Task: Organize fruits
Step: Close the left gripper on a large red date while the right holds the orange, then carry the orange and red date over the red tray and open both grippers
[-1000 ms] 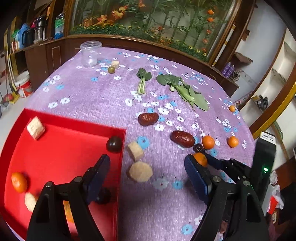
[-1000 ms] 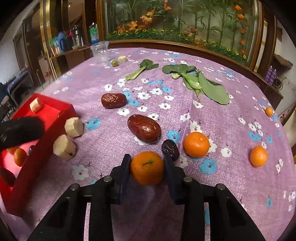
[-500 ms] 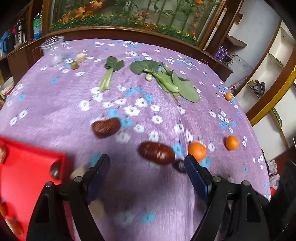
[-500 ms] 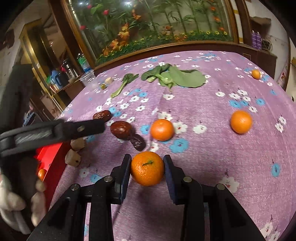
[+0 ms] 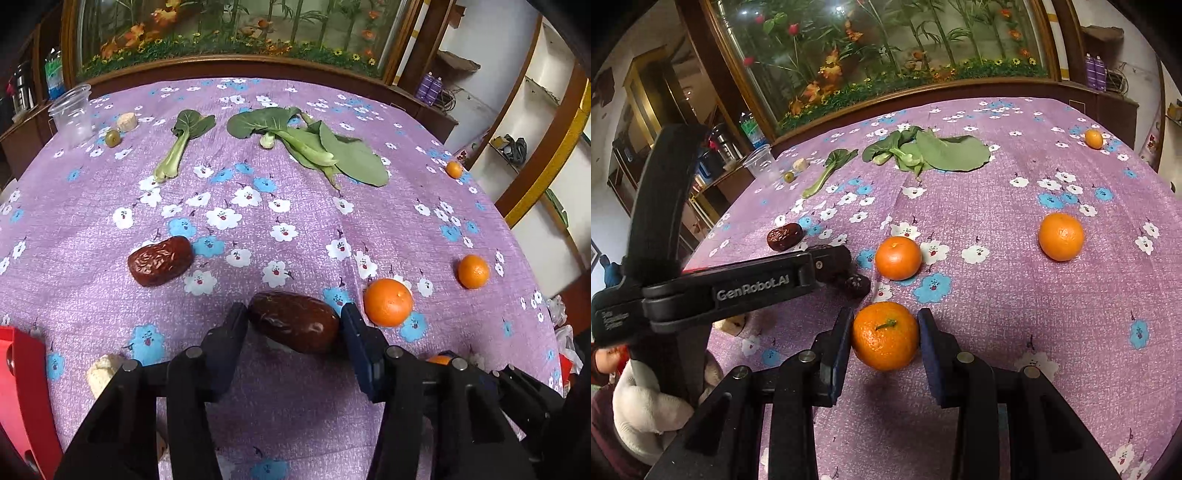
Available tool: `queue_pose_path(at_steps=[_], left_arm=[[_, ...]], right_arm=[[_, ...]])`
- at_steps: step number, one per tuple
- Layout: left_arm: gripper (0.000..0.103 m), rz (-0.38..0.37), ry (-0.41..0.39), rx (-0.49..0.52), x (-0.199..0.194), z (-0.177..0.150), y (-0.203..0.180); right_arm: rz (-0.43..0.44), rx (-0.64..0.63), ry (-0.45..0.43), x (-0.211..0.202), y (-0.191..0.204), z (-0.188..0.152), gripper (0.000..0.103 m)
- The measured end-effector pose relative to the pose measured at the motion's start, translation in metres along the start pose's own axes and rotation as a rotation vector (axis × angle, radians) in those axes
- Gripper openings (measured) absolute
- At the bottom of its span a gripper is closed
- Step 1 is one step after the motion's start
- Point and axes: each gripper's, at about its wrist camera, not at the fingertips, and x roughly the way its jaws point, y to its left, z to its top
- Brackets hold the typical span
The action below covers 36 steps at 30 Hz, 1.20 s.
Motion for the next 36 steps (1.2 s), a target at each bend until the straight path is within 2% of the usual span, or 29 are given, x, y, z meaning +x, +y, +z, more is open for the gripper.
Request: queue_pose_path(at_steps=[10,16,19,22,30,36], left_arm=[[0.051,-0.034,-0.071,-0.083,-0.048,-0.015,0.018],[0.051,-0.020,-0.159,-0.124,-0.099,-0.033,0.037],[0.052,-0.003,-0.213,-0.182,-0.131,-0.046,0.061],[0.052,0.034,-0.249,-0.231,-0.155,-0.057,0.085],[0.052,0.212,-0.319,-0.355,-0.208,-0.097,0.162],[0.052,0.261,-0.335,-0.419,-0.223,-0.119,0.199]], right_arm=[[-0.010,-0.030,-0.033,-0.008,0.009,-0.001,0.038],[0.007,-0.063,-0.048,-0.026,0.028,-0.005,0.038],[0.023,-0.089,-0.055,-0.036,0.042,-0.005,0.038],[0.056,-0.120,-0.057,-0.044,0.062,-0.005,0.038],[0.162,-0.240,-0.026,-0.043,0.132,-0.010,0.039],[0.239,-0.324,0.031,-0.028,0.189,-0.018,0.039]])
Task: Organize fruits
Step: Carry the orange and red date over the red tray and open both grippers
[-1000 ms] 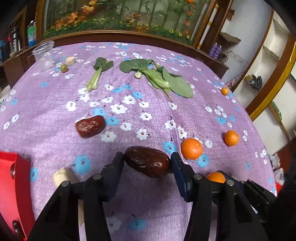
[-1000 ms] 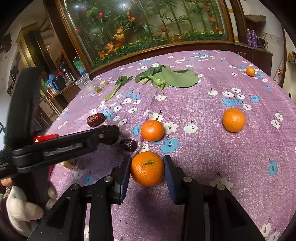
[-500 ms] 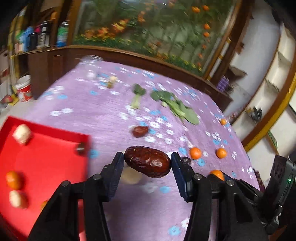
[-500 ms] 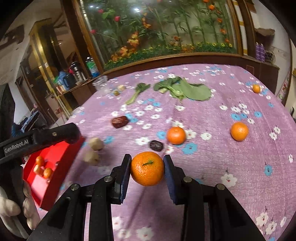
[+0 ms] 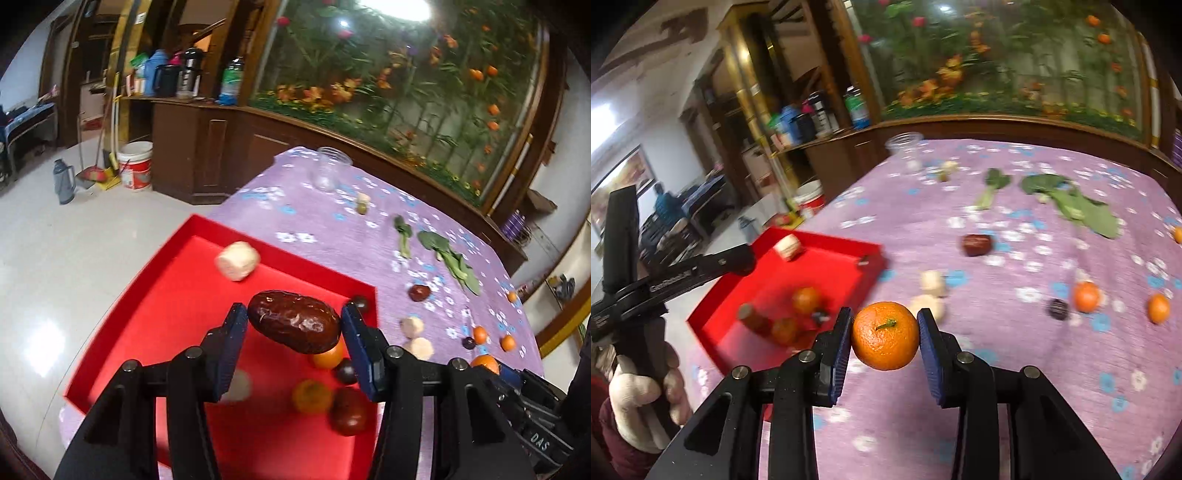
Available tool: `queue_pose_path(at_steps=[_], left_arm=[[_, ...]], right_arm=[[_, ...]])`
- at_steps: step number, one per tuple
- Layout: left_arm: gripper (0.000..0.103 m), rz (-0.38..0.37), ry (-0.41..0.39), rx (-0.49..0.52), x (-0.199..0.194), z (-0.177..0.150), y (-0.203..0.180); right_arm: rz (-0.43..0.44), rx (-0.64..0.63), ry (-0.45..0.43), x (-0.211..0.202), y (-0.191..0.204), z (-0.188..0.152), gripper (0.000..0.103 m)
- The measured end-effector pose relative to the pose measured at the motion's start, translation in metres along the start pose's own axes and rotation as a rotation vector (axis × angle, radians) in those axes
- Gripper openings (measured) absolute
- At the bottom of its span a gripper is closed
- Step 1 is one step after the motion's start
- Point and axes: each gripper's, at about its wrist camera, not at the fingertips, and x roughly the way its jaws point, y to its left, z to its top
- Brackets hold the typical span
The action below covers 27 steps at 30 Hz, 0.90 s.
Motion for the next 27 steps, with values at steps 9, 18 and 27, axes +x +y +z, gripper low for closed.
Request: queue_pose_path(at_steps=[9,18,27], left_arm=[[0.052,0.100,0.007,-0.022,0.007,-0.007,0.039],[0.052,0.169,0.007,-0.041,0.014,-0.008,0.059],[0.061,0.187,0.010,-0.023,0.019,-0.010,0.057]], right_arm=[[0.098,-0.120,0.102,0.044,0.066,-0.007,0.039],[0.144,-0.180,0.191,0.079,0.099,-0.025,0.039],[0.140,-0.191,0.219,0.089,0.108,-0.032,0.039]])
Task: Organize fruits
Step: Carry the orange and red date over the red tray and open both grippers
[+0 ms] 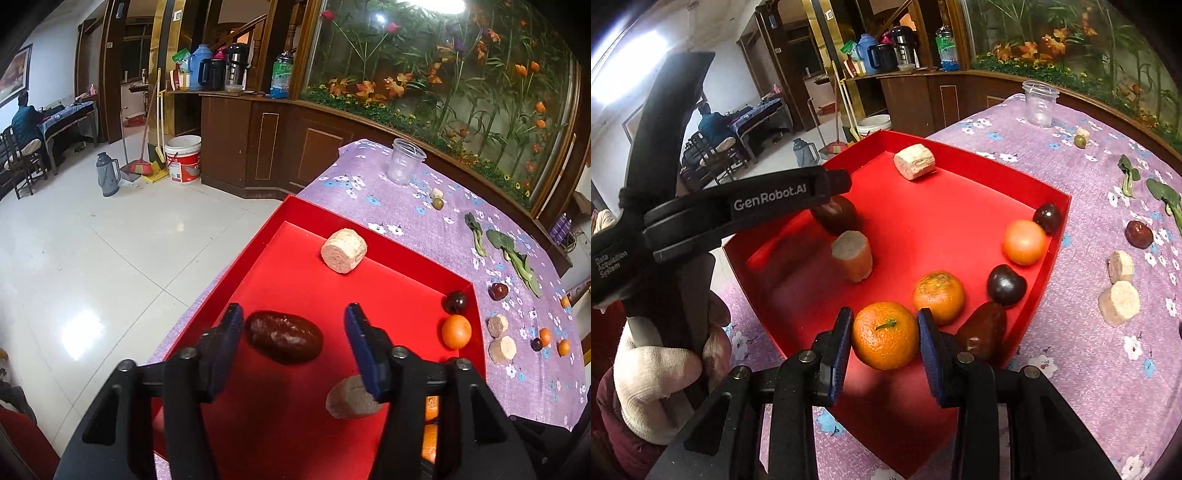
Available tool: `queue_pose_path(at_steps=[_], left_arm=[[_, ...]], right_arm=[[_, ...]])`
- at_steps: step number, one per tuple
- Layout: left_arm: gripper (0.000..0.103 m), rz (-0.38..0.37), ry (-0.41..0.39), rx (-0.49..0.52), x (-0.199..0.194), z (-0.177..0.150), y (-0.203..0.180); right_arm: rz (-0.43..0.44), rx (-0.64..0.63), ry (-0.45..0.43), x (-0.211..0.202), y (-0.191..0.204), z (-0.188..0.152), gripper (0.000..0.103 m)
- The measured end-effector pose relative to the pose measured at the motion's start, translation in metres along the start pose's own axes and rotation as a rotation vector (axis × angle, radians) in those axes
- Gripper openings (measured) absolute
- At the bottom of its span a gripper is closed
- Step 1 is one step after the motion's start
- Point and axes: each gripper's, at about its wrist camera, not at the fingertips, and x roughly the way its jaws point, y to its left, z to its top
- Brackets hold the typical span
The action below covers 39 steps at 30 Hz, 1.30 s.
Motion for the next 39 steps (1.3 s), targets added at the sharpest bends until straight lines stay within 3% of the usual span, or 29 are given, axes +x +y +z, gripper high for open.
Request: queue_pose_path(at_steps=[5,11,39], left_arm=[[0.076,0.000,0.004,0.001,0.002,0.000,-0.003],[0.080,-0.020,0.004,0.012,0.000,0.000,-0.009],[0.083,-0.039,-0.026,0.083,-0.033,-0.001,-0.037]], right_arm=[[-0.011,-0.019,-0.007,0.000,0.005,0.000,0.041],[-0.012,-0.021,-0.017,-0.002,0.007,0.001,0.044],[-0.011,0.021,-0.086,-0.033,-0.001,-0.008,0.049]])
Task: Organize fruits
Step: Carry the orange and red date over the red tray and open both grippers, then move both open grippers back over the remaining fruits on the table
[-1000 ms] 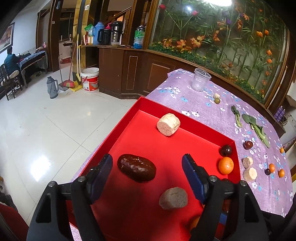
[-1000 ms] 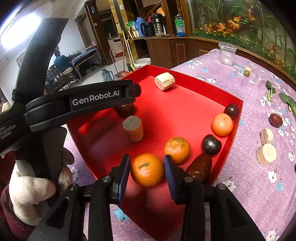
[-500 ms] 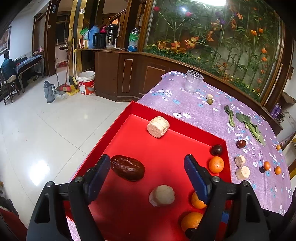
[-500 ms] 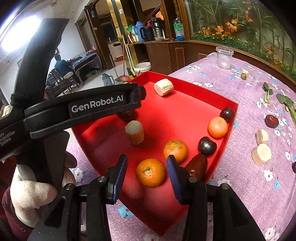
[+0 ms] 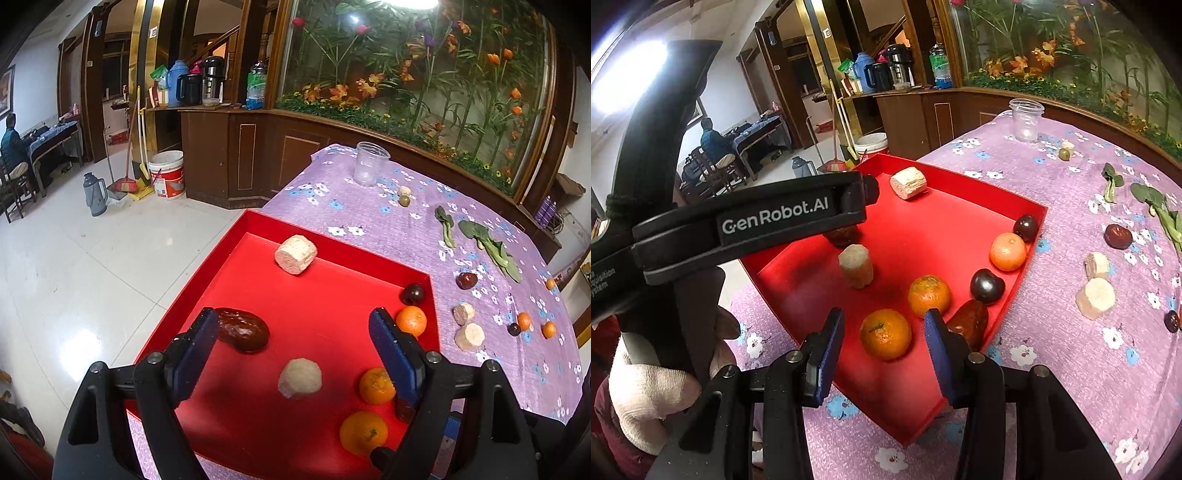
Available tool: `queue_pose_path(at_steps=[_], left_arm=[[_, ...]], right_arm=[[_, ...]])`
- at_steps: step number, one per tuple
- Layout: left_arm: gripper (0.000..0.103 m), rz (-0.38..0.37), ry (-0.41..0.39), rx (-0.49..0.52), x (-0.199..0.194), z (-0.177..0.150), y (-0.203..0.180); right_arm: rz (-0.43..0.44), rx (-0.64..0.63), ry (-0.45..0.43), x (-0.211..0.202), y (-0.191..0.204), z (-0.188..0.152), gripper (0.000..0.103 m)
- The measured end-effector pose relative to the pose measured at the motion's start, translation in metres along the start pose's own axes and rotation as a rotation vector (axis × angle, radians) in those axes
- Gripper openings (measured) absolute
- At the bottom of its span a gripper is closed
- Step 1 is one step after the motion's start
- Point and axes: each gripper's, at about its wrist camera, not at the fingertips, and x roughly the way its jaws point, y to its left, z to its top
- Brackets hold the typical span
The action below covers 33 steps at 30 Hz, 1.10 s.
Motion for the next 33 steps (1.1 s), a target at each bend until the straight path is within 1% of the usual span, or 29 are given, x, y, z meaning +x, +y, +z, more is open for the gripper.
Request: queue_pose_path(at_steps=[5,11,22,29,33], left_arm=[[0.083,-0.006,-0.017,0.021,-0.011,0.000,-0.010],[0.083,-0.015,-0.038,0.041,-0.023,-0.001,-0.023],[0.083,-0.037,-0.053,0.113,-0.040,-0.004,-0.055],[0.083,-0.087,-0.040,0.128,-0.044,-0.006,-0.071],[0.083,-0.108,-0.081,0.145,-0.055,-0.007,-0.082]], right_arm=[[-0.004,0.012,-0.022,-0.010,-0.003,-0.002,0.055],[-0.014,0.033,-0.042,-0.023,-0.010,-0.007,0.055],[-0.040,0.080,-0.078,-0.046,-0.031,-0.019,0.058],[-0.065,0.120,-0.096,-0.060,-0.049,-0.028,0.060],[-0.093,0.151,-0.107,-0.070,-0.064,-0.038,0.060]])
